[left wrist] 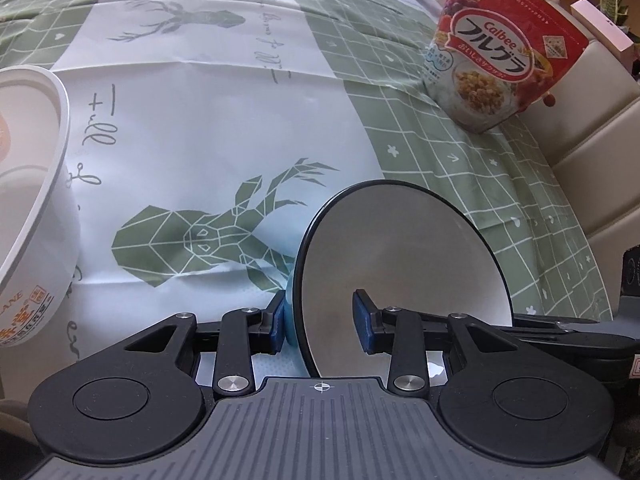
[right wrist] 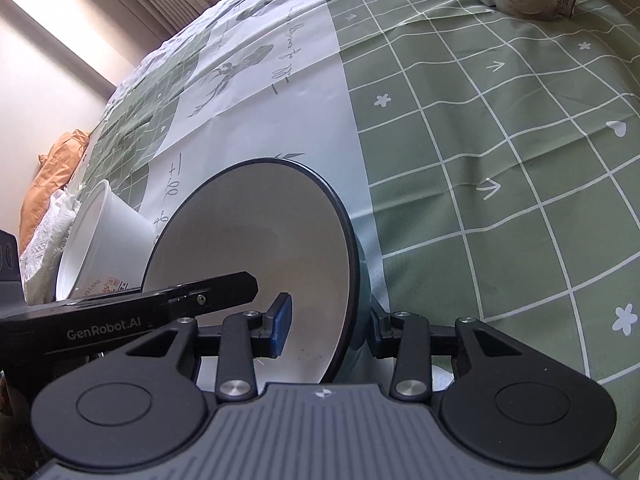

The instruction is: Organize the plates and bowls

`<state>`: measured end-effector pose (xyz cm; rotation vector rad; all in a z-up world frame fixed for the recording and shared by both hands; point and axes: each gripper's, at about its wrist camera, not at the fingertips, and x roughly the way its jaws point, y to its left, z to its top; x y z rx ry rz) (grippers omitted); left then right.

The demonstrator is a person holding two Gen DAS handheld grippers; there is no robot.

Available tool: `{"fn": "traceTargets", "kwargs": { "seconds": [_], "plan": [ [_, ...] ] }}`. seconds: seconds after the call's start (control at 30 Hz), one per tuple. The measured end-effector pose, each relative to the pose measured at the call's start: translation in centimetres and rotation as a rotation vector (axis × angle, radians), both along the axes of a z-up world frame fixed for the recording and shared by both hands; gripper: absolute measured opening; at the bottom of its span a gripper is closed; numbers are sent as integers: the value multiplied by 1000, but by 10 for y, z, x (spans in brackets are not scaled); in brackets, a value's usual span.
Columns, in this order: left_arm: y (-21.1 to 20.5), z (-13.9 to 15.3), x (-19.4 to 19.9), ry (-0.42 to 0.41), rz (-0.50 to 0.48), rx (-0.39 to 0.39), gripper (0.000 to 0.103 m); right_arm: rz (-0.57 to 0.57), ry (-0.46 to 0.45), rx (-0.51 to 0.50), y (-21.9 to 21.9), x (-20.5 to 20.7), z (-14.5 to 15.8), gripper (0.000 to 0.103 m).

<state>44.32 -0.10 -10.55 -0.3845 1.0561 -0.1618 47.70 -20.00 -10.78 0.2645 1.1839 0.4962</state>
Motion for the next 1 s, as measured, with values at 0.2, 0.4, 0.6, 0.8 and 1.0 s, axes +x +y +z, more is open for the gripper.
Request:
{"fn": "traceTargets", "kwargs": {
  "seconds": [0.2,0.4,0.6,0.8,1.0],
  "plan": [
    [-2,5,-1,0,12,24,37,-8,3,-45,8,-2,8,39],
    [3,22,-6,-32,26,16,38,-13,-2,-18,9,-5,24,39],
    [8,52,-20,-90,41,8,38,-3,-45,4,10,-18,51,39],
    [6,81,-55,-121,31,-7,39,24,-70,-1,6,-53,80,39],
    [3,84,-103,-111,25,-53,39,39,-95,-3,-6,-103,96,39]
  ]
}}
